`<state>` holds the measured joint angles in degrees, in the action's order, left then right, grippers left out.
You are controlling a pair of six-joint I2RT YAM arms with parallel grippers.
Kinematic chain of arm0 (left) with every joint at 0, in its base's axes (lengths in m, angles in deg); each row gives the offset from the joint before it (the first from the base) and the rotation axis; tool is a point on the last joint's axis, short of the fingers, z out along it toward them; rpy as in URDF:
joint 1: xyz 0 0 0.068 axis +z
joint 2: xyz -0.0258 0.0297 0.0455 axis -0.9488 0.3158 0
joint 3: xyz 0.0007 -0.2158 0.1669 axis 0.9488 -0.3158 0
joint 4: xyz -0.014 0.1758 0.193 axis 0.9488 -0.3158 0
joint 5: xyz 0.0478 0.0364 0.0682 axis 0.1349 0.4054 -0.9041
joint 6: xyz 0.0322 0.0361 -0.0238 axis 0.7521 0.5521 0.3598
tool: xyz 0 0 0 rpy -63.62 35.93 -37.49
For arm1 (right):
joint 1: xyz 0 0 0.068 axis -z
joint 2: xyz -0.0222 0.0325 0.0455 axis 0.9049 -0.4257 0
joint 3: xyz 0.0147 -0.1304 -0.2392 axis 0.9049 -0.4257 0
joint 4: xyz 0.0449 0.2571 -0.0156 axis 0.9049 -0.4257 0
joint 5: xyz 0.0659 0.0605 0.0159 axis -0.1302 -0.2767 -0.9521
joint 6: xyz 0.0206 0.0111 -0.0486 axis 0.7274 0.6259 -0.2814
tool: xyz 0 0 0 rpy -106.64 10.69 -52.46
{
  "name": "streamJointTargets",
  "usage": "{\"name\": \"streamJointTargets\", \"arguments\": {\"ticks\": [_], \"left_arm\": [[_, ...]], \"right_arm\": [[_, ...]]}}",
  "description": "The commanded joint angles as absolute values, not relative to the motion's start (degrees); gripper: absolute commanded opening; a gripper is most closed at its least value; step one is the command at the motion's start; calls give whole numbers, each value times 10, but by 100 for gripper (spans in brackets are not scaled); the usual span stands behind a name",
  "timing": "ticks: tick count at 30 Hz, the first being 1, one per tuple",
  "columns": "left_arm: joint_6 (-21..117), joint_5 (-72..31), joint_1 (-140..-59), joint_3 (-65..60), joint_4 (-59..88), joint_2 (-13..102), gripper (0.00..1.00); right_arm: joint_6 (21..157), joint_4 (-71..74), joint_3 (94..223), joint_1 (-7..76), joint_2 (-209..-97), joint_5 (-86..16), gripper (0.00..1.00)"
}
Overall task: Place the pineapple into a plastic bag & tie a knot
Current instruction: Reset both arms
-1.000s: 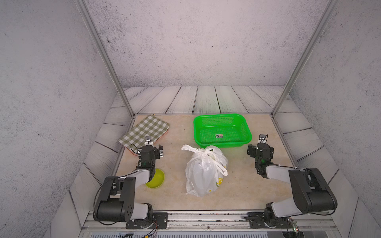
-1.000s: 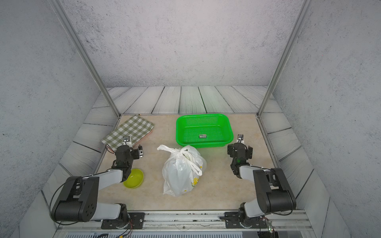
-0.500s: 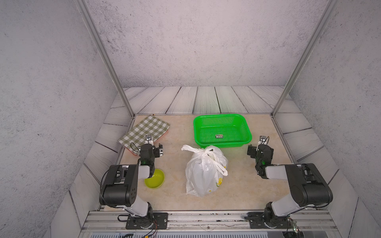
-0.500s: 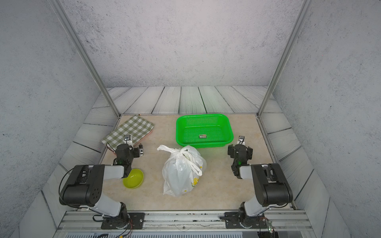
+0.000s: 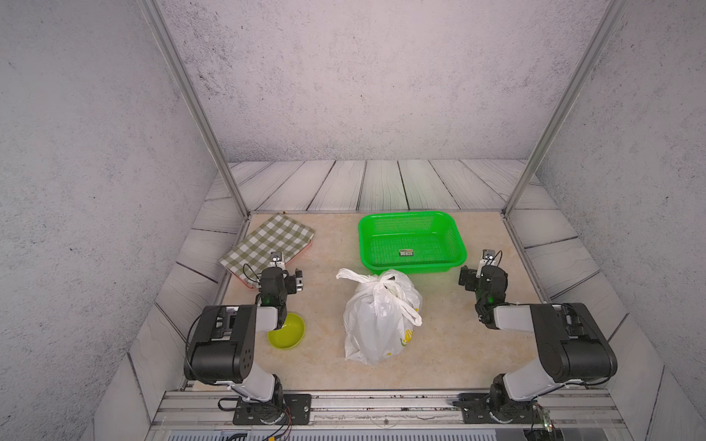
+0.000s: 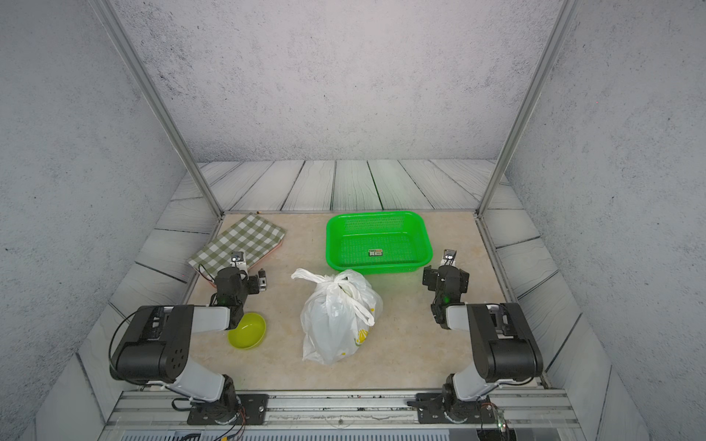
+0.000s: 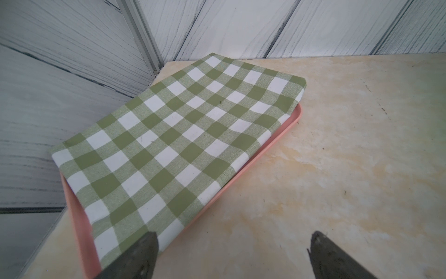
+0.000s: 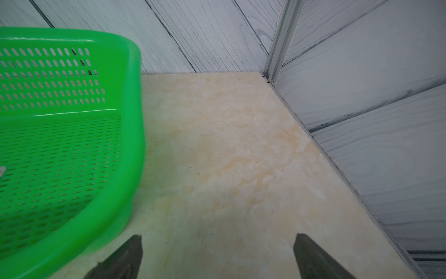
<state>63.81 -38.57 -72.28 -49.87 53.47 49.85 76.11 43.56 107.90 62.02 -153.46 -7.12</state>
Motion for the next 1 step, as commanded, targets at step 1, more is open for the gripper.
{"name": "streamJointTargets", "arguments": {"ticks": [1], "left_arm": [[633,-383,-718,-491,532,489,100]], "right_arm": [[764,430,1080,621,-1528,-89,99]]}}
